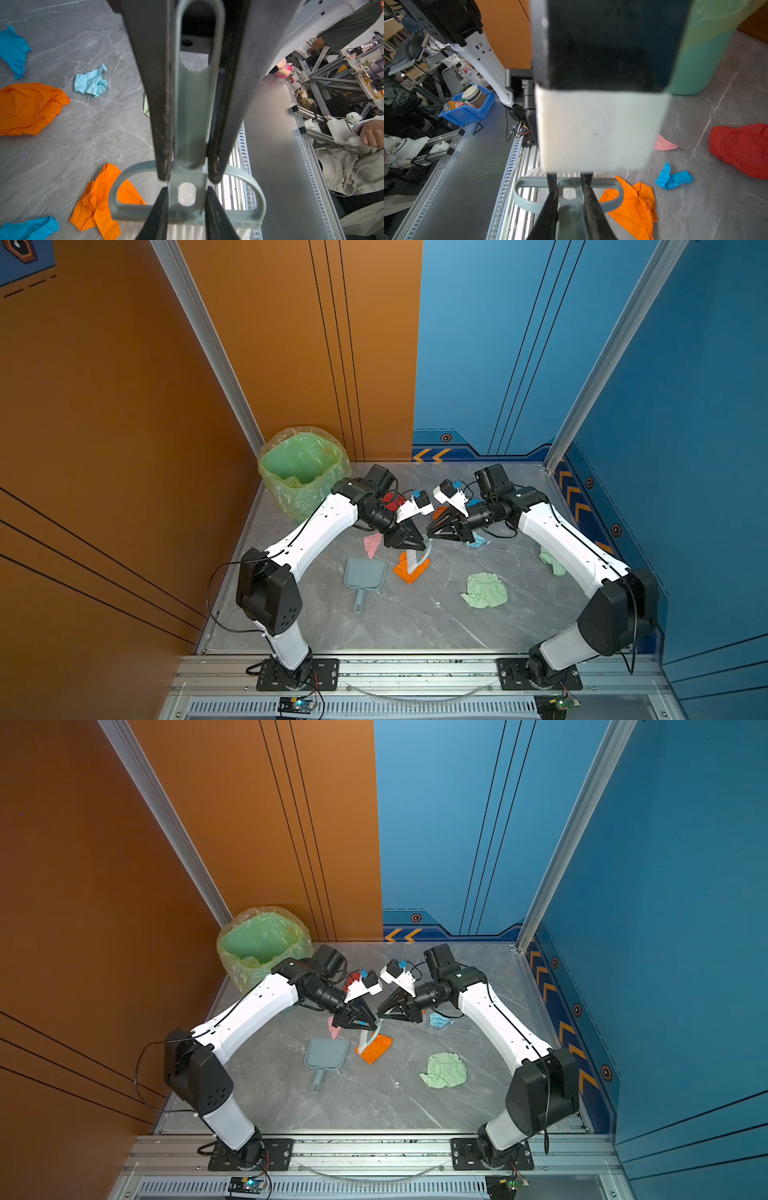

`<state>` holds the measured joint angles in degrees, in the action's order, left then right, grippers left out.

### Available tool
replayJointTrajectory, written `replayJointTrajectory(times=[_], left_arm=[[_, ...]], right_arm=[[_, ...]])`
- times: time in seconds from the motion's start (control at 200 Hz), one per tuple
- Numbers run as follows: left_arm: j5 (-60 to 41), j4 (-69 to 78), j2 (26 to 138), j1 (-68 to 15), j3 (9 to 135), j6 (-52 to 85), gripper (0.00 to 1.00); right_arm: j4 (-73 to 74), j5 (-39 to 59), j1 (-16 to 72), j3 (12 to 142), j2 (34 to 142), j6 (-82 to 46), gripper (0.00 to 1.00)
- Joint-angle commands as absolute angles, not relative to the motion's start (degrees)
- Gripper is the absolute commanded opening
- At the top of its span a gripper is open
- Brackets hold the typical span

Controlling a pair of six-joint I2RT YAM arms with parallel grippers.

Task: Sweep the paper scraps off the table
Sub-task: 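Open the left gripper and pull it off the brush while the right gripper holds it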

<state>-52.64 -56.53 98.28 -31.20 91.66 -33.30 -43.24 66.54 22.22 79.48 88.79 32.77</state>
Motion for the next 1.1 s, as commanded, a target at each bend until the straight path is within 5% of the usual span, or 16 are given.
replayJointTrajectory(times=[0.0, 0.235, 0.32, 0.39, 0.661, 0.811, 0.836, 1.096], left_arm=[[-53.39, -56.84, 98.08, -31.54, 93.34, -33.14, 0.00], [-52.78, -56.86, 97.74, -31.46, 93.08, -33.24, 0.05], [-52.40, -56.85, 97.49, -31.46, 92.92, -33.31, 0.20], [-52.30, -56.84, 97.40, -31.38, 92.90, -33.43, 0.23], [-46.80, -55.86, 97.02, -31.36, 92.31, -31.30, 0.70], [-44.54, -55.15, 96.14, -31.10, 90.84, -30.66, 0.78], [-44.36, -55.19, 95.93, -31.11, 90.59, -30.55, 0.99], [-41.90, -51.70, 91.11, -28.35, 84.78, -27.81, 0.98]], right_arm=[[-42.80, 67.94, 22.15, 78.88, 89.56, 32.87, 0.15], [-42.80, 68.73, 21.67, 79.01, 89.82, 32.74, 0.00], [-42.80, 68.95, 21.62, 79.14, 89.82, 32.70, 0.00], [-42.74, 68.93, 21.54, 79.21, 89.82, 32.55, 0.00], [-42.62, 68.58, 21.03, 79.28, 89.21, 32.00, 0.00], [-42.54, 68.60, 20.48, 79.02, 88.77, 31.76, 0.00], [-42.53, 68.59, 20.35, 78.98, 88.69, 31.67, 0.00], [-42.54, 68.75, 18.46, 78.57, 88.00, 31.07, 0.00]])
